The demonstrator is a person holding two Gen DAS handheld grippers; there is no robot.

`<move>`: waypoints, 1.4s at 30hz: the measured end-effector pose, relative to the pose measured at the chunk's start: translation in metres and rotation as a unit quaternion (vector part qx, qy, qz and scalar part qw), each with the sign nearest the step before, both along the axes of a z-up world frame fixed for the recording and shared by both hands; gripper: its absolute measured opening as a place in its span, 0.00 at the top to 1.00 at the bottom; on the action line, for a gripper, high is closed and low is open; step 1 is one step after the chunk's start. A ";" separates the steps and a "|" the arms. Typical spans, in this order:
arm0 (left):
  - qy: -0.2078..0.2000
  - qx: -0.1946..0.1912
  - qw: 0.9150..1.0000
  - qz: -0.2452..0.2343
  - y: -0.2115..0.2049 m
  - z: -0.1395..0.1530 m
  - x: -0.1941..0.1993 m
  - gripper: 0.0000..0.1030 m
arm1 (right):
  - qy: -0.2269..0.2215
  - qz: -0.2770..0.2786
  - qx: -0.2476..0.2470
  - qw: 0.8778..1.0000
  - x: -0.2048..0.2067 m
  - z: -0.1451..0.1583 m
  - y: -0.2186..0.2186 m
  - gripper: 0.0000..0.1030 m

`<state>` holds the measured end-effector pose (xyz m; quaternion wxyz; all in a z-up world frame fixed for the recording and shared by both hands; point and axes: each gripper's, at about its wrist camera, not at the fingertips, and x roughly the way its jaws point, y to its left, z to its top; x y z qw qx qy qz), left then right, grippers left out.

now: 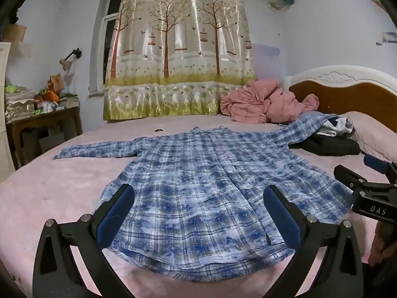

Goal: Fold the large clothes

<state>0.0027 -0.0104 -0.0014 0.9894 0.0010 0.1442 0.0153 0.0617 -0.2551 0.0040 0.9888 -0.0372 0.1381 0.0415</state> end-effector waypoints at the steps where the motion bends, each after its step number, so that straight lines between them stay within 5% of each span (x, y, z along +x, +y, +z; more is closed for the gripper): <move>1: 0.001 -0.002 1.000 0.001 0.000 0.000 0.000 0.00 | 0.000 0.000 -0.001 1.000 -0.001 0.000 0.000 0.00; 42: 0.003 0.000 1.000 0.013 0.002 0.001 0.001 0.00 | 0.001 0.004 -0.025 1.000 0.002 0.000 0.007 0.00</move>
